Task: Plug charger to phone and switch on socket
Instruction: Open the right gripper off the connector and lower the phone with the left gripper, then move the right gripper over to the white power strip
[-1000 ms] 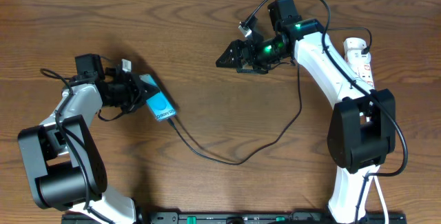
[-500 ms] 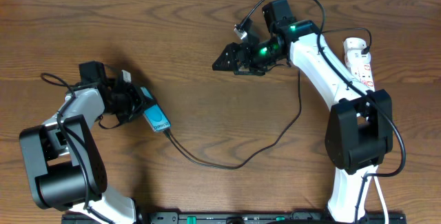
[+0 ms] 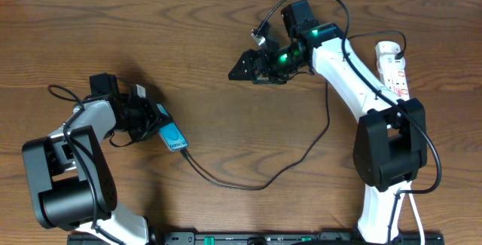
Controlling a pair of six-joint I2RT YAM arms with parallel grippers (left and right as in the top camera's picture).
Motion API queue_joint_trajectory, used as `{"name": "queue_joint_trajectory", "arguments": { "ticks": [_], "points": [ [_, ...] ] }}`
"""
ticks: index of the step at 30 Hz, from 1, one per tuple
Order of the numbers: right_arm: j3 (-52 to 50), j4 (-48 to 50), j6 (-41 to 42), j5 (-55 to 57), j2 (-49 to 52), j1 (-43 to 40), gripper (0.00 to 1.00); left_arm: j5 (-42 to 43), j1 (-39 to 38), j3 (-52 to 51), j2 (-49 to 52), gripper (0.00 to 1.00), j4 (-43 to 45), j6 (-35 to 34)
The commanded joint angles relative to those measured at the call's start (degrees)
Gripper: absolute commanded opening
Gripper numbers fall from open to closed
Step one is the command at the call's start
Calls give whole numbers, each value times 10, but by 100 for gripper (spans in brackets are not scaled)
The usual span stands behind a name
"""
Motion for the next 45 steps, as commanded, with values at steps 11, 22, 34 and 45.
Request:
{"name": "queue_joint_trajectory", "arguments": {
  "ticks": [11, 22, 34, 45],
  "points": [
    [7, -2, -8, -2, 2, 6, 99, -8, 2, -6, 1, 27, -6, 10],
    [7, -2, -8, -2, 2, 6, 99, -8, 2, -6, 1, 29, -7, 10],
    [7, 0, -8, -2, 2, 6, 99, -38, 2, -6, 1, 29, -28, 10],
    [7, 0, -8, -2, 2, 6, 99, -53, 2, -5, 1, 34, -38, 7]
  ]
}}
